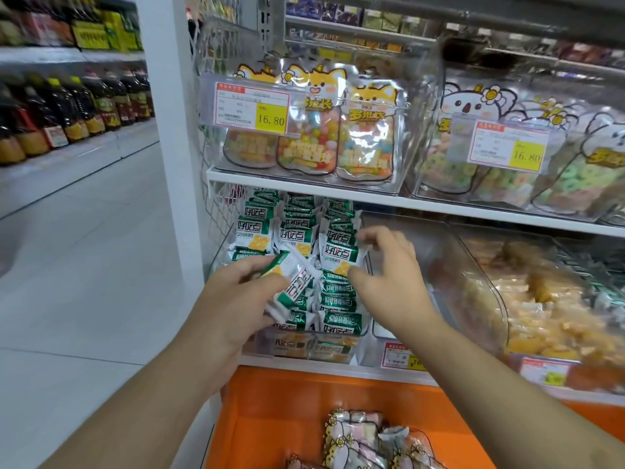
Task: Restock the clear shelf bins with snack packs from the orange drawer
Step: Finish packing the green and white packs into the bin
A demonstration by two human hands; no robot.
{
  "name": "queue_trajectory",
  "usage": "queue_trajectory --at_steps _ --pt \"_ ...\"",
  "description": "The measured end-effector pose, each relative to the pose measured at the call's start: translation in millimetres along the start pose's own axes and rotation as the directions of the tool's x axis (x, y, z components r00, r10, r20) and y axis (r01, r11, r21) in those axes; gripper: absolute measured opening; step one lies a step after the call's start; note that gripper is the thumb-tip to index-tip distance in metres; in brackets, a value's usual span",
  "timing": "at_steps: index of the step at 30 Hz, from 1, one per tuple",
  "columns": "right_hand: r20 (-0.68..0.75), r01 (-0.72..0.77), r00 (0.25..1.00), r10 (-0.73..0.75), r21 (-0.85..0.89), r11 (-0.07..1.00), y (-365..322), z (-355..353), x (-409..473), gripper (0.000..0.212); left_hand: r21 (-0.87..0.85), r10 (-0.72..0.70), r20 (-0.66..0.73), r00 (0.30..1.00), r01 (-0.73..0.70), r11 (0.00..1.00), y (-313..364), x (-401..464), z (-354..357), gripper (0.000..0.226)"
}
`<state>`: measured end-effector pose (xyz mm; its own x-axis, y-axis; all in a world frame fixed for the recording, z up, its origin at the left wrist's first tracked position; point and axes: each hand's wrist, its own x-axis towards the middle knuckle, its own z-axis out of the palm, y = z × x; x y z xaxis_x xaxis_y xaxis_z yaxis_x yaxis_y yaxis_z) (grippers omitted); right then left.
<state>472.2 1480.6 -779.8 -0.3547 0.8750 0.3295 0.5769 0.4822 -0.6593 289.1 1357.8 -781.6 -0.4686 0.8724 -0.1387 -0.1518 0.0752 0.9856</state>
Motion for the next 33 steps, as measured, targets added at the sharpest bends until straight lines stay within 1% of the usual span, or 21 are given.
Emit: queue_trajectory --at_steps 3,5,6,7,8,11,13,14,15,16,17,18,19,21,23,25,26,28,30,33 --pt "0.152 0.015 0.988 -0.036 0.137 0.990 -16 0 -14 0.031 0.015 0.047 -0.004 0.999 -0.047 0.999 6 1 4 0.038" --pt "0.231 -0.010 0.971 -0.056 0.278 0.961 -26 2 -14 0.026 -0.022 0.061 0.004 0.998 -0.061 0.998 10 4 8 0.033" --pt "0.245 -0.028 0.968 -0.063 0.351 0.936 -29 4 -12 0.026 -0.025 0.065 0.007 0.998 -0.065 0.998 10 5 10 0.030" --pt "0.236 -0.044 0.970 -0.058 0.403 0.914 -32 6 -8 0.026 -0.018 0.069 0.007 0.998 -0.069 0.997 11 7 11 0.028" --pt "0.205 -0.048 0.978 -0.043 0.421 0.906 -34 9 -3 0.025 -0.005 0.070 0.007 0.998 -0.070 0.998 10 9 12 0.029" --pt "0.125 -0.045 0.992 -0.007 0.411 0.911 -35 16 10 0.024 0.092 0.094 -0.019 0.995 -0.092 0.992 7 18 11 0.039" --pt "0.075 -0.016 0.997 -0.009 0.329 0.944 -36 20 18 0.024 0.262 0.207 -0.087 0.974 -0.178 0.949 4 25 7 0.051" --pt "0.053 0.014 0.998 -0.029 0.256 0.967 -36 22 21 0.024 0.388 0.296 -0.115 0.948 -0.232 0.892 2 27 5 0.057" --pt "0.046 0.043 0.998 -0.052 0.174 0.984 -36 24 25 0.024 0.521 0.399 -0.117 0.910 -0.285 0.804 1 29 3 0.061" --pt "0.051 0.073 0.996 -0.078 0.082 0.994 -36 27 28 0.023 0.635 0.492 -0.084 0.866 -0.334 0.696 0 29 1 0.062" --pt "0.060 0.108 0.992 -0.107 -0.015 0.994 -34 32 32 0.024 0.713 0.560 -0.028 0.828 -0.376 0.591 -2 29 1 0.060" --pt "0.077 0.132 0.989 -0.125 -0.109 0.985 -31 37 35 0.026 0.765 0.593 0.040 0.804 -0.406 0.499 -5 31 0 0.057" --pt "0.085 0.141 0.988 -0.128 -0.175 0.974 -29 41 37 0.027 0.796 0.596 0.111 0.796 -0.430 0.426 -9 32 1 0.052" --pt "0.078 0.123 0.991 -0.108 -0.238 0.963 -26 46 39 0.032 0.827 0.546 0.227 0.807 -0.456 0.330 -17 35 2 0.044" --pt "0.063 0.124 0.992 -0.111 -0.272 0.954 -23 45 38 0.043 0.843 0.488 0.298 0.821 -0.466 0.269 -23 36 3 0.040" --pt "0.044 0.109 0.994 -0.100 -0.334 0.936 -20 39 35 0.055 0.855 0.462 0.325 0.825 -0.465 0.230 -26 37 2 0.043" --pt "0.031 0.094 0.996 -0.089 -0.392 0.915 -17 35 34 0.057 0.858 0.453 0.328 0.829 -0.462 0.225 -27 38 1 0.045" --pt "0.019 0.064 0.998 -0.063 -0.495 0.867 -9 27 32 0.054 0.852 0.429 0.334 0.839 -0.464 0.243 -29 38 0 0.050" --pt "0.025 0.048 0.999 -0.040 -0.531 0.846 -1 21 31 0.048 0.844 0.413 0.339 0.845 -0.467 0.263 -27 37 1 0.052" --pt "0.035 0.055 0.998 -0.044 -0.455 0.889 1 19 34 0.042 0.848 0.401 0.336 0.853 -0.459 0.266 -23 36 2 0.054"
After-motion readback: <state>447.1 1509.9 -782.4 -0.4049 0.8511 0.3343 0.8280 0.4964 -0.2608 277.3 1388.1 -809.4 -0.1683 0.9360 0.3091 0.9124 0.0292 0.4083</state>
